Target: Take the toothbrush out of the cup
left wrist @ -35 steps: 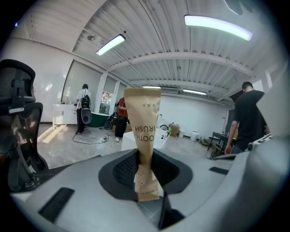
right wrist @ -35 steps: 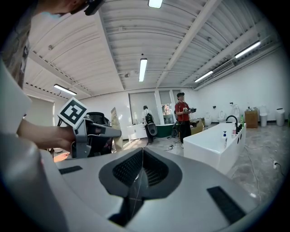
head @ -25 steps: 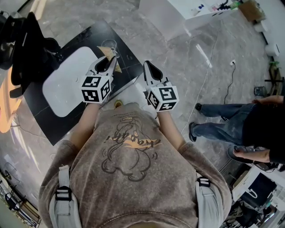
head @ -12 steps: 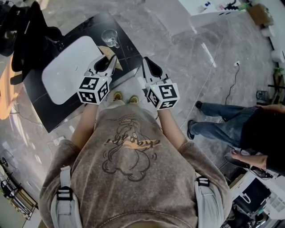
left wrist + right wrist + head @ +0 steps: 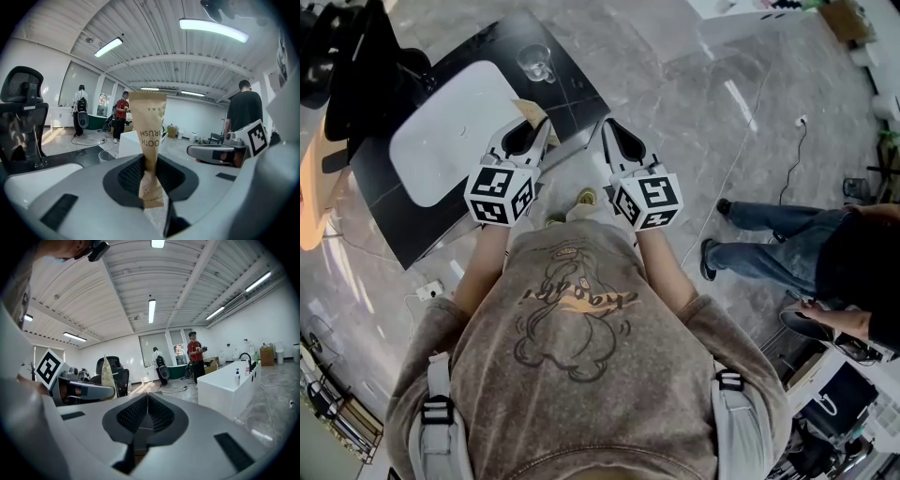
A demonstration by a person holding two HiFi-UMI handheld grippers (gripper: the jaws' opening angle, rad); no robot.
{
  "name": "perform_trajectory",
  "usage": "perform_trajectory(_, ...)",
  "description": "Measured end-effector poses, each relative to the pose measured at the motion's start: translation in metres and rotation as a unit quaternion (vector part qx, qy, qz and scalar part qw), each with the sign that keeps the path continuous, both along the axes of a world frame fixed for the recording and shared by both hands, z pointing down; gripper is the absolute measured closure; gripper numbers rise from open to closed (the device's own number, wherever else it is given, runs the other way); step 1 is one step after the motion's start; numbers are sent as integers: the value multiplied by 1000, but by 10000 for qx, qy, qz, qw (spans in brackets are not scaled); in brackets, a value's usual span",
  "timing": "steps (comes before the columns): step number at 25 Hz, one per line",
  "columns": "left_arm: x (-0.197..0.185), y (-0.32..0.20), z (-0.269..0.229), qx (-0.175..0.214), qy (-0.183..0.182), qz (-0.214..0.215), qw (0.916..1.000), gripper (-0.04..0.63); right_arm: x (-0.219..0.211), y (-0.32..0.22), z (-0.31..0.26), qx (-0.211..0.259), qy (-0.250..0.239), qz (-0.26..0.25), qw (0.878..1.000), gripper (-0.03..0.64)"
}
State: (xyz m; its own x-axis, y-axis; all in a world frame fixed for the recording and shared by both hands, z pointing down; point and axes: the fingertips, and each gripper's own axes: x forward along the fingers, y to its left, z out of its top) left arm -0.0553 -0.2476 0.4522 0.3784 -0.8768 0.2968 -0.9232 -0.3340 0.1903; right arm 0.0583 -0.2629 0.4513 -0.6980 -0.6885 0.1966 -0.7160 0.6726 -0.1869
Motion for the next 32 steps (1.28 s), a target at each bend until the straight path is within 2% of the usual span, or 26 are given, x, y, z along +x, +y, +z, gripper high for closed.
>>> perform_trajectory(14,5,69,4,108,-66,537,9985,512,-9,83,-2,132,-3,381,9992,598)
perform_trajectory(32,19,95,5,76,-92,728,9973,512,-3,107,-9,264,92,313,9991,598)
